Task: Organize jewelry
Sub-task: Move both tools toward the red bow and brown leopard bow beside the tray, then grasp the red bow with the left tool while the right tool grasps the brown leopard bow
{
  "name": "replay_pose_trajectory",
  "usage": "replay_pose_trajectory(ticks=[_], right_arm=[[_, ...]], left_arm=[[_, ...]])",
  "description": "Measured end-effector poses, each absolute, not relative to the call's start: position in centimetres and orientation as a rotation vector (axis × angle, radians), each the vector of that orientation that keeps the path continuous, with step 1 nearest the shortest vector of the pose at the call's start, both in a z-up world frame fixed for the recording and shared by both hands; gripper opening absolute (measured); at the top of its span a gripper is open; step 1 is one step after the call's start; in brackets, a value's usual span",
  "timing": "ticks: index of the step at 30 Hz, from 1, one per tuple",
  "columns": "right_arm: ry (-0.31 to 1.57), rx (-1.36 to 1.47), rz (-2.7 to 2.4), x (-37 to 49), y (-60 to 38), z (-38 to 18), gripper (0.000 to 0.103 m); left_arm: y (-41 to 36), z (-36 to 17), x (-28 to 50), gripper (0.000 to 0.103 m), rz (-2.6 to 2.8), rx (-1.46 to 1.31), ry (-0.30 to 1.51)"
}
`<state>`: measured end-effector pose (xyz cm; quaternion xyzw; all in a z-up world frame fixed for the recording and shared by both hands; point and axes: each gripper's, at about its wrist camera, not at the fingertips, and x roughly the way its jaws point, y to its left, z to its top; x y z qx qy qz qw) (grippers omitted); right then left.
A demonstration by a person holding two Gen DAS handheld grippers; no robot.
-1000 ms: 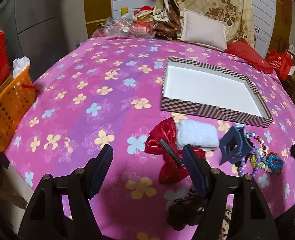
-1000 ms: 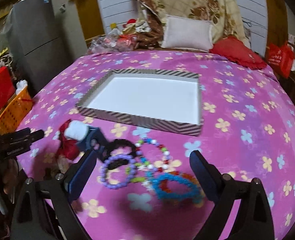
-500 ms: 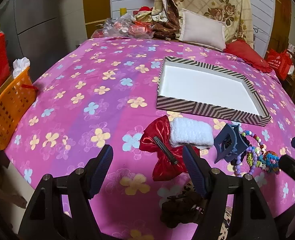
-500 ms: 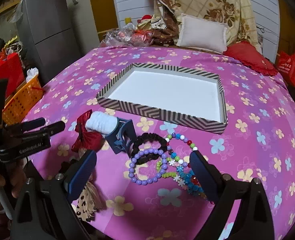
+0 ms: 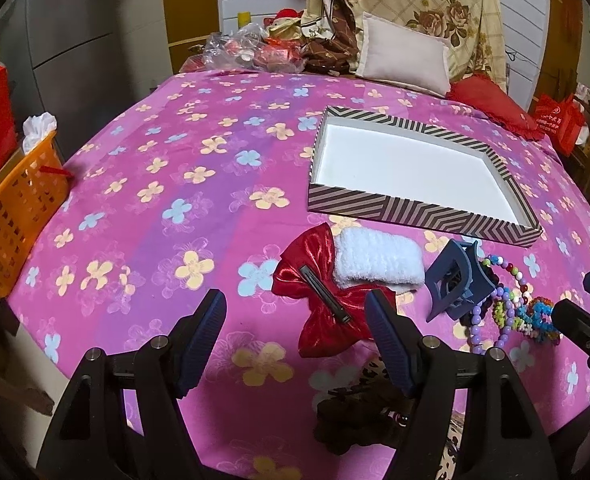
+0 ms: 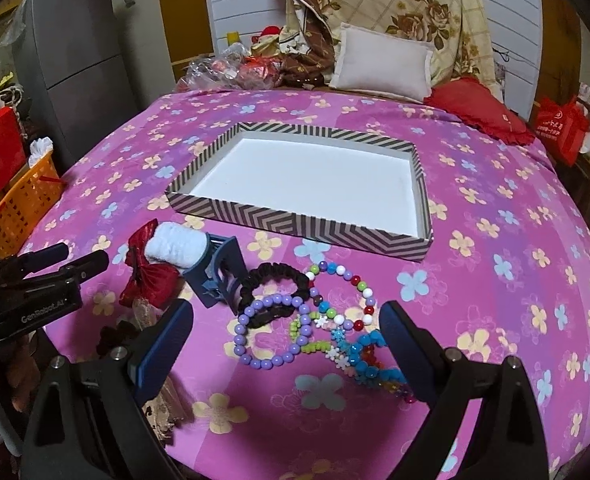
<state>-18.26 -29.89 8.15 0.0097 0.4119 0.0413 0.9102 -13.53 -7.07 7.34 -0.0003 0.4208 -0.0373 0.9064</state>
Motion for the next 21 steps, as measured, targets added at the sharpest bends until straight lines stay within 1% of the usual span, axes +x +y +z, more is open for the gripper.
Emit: replay_pose_trajectory(ticks=[21], right_arm=[[0.898,0.027,0.102,-17.3,-29.2,7.2,0.096]], left_arm=[[-6.7,6.2,-12.6,0.07,-0.07,-0.03,0.917]])
